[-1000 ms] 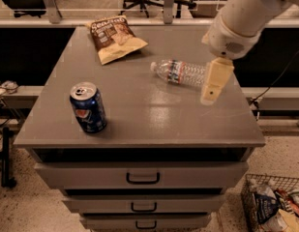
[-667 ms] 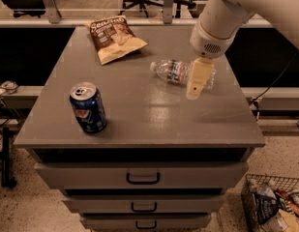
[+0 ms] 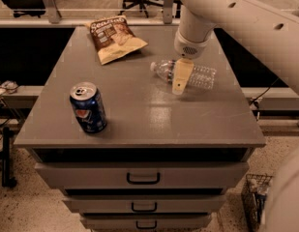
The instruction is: Place water bottle upright
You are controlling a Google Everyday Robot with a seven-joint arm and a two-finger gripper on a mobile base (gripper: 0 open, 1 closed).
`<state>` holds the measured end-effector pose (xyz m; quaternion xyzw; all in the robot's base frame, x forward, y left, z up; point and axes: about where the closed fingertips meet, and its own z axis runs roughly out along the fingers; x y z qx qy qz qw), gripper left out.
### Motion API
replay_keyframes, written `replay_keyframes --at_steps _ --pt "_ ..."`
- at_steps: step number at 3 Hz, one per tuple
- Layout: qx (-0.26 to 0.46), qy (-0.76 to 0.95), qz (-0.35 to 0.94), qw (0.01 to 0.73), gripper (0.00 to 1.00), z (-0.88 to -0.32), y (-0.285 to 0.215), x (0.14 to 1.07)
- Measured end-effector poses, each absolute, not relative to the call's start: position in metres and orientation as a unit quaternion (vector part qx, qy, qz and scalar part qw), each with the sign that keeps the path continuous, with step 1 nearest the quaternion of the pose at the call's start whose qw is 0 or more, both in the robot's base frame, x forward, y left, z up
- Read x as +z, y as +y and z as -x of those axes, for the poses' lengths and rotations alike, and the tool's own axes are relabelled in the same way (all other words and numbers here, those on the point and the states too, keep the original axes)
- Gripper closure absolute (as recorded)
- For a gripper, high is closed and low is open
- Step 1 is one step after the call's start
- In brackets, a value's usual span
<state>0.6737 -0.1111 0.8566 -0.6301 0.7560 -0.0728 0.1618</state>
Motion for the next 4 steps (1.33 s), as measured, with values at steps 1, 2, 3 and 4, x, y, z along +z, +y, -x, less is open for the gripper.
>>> replay_keyframes --at_steps 1,2,3,4 --pt "-0.067 0.766 0.622 0.147 0.19 -0.69 -0.111 0.841" --pt "-0.054 0.77 0.62 0.142 0.41 -0.695 -0.11 0.842" --pt "-0.03 0.762 0.629 0.151 0.65 -0.685 -0.104 0.857" --pt "0.008 0.748 0.638 0.183 0.87 -0.67 -0.101 0.888"
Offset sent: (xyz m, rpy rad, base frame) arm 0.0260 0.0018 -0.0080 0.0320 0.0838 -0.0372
